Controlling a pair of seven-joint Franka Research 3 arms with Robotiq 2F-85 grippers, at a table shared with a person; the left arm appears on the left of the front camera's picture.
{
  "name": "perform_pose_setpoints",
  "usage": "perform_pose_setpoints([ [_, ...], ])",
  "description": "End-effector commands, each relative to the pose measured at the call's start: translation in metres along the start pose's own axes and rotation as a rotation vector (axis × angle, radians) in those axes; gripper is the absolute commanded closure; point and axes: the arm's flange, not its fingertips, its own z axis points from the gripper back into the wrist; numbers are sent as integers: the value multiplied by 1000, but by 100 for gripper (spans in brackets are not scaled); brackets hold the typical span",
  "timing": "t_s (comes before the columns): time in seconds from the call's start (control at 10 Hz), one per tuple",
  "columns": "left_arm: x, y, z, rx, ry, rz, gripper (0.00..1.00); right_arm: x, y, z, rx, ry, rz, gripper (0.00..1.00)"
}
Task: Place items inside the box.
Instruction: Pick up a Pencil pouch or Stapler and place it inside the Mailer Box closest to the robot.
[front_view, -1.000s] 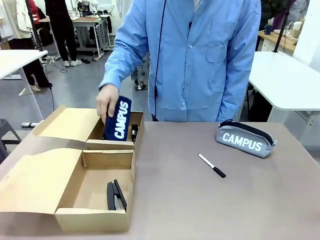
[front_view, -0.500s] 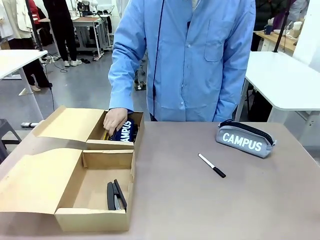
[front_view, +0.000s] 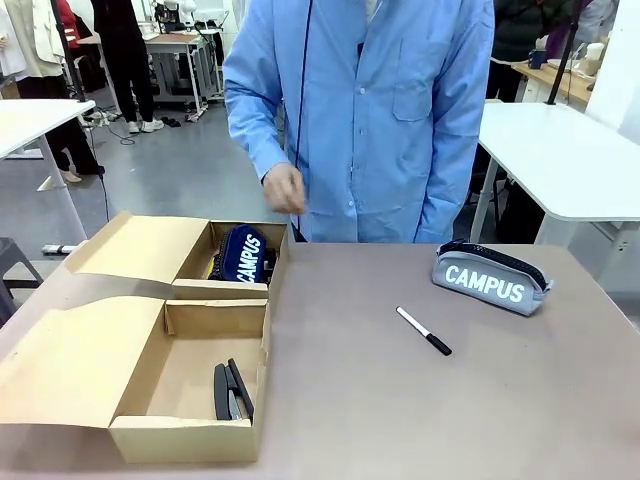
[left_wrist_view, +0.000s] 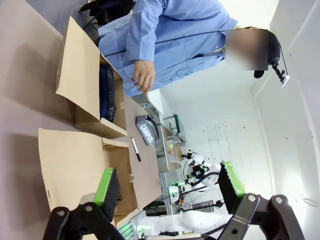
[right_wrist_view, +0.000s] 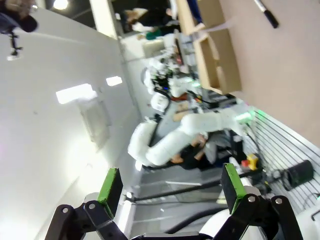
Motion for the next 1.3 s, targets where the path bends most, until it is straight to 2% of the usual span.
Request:
perform_pose_setpoints([
  [0.0,0,-1,-1,-20,-7,-20,0,24,21,-28,-303,132,243,0],
  [0.2,0,-1,-1,-20,-7,-20,0,53,25,-52,-529,84,510,0],
  [0.3,0,-1,-1,-20,-7,-20,0,52,22,-56,-627,40,610,0],
  [0.4,0,-1,-1,-20,-7,-20,0,34,21,-57,-667,42,666,0],
  [0.5,0,-1,-1,-20,-7,-20,0,59,41,-60,-504,149,398,0],
  [0.7,0,-1,-1,-20,-7,-20,0,59,41,-60,-504,149,398,0],
  [0.8,0,-1,-1,-20,-7,-20,0,55,36,-60,-580,144,498,0],
  [0.9,0,-1,-1,-20,-7,-20,0,81,46,-66,-659,268,567,0],
  [1.1,0,-1,-1,-20,-7,-20,0,139,68,-74,-836,243,714,0],
  [1.2,0,-1,-1,-20,-7,-20,0,159,74,-82,-927,192,779,0],
])
